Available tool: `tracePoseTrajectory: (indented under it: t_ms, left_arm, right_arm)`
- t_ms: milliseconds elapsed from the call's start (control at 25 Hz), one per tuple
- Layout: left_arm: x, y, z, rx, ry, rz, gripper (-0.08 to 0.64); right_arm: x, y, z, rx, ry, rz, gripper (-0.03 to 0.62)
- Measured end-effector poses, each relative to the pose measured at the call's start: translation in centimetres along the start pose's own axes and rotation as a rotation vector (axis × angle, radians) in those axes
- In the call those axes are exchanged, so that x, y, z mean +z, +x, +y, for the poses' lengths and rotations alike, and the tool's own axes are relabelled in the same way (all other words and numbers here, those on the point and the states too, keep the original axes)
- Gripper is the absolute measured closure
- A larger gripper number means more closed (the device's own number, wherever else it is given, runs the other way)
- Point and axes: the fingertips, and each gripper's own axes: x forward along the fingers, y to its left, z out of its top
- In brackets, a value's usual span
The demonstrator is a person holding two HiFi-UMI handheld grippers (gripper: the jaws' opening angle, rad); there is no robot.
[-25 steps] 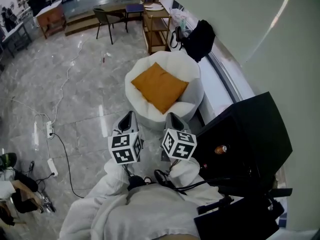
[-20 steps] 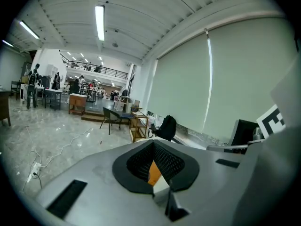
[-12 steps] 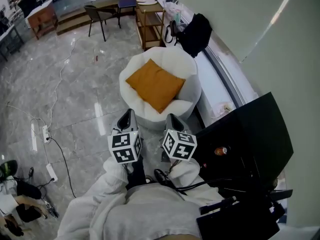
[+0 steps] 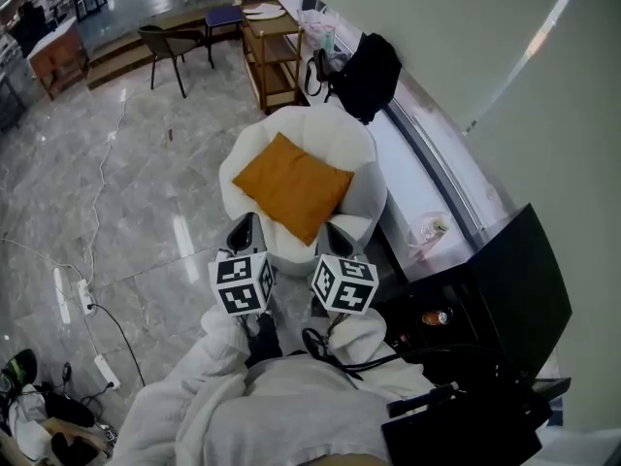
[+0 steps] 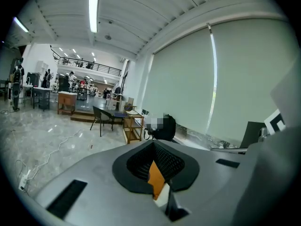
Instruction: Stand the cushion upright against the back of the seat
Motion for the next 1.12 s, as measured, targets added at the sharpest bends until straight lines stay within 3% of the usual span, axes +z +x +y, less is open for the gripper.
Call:
tracePoseTrajectory:
  t_ms: [360,640,840,1120]
  left_arm:
    - [3.6,8.8,2.0,-0.077,0.004,0.021,0.563]
    - [5.6,14.3,5.1,-0.068,0.001,0.037,0.563]
    - [5.5,16.8,7.2,-0.084,-0.005,0.064,0.563]
    - [4.6,19.8,6.7,-0.107,0.023,0.111,0.563]
  right_arm:
    - [3.9,7.2,-1.0,-0.082,0.030,0.003,0.529]
    - [6.4,12.8,0.6,-0.083,0.016,0.016,0.529]
    - [6.5,15.2,1.1,-0.115,0.039,0.022,0.529]
    - [6.2,17.3,-2.5,-0.181,0.072,0.049,0.529]
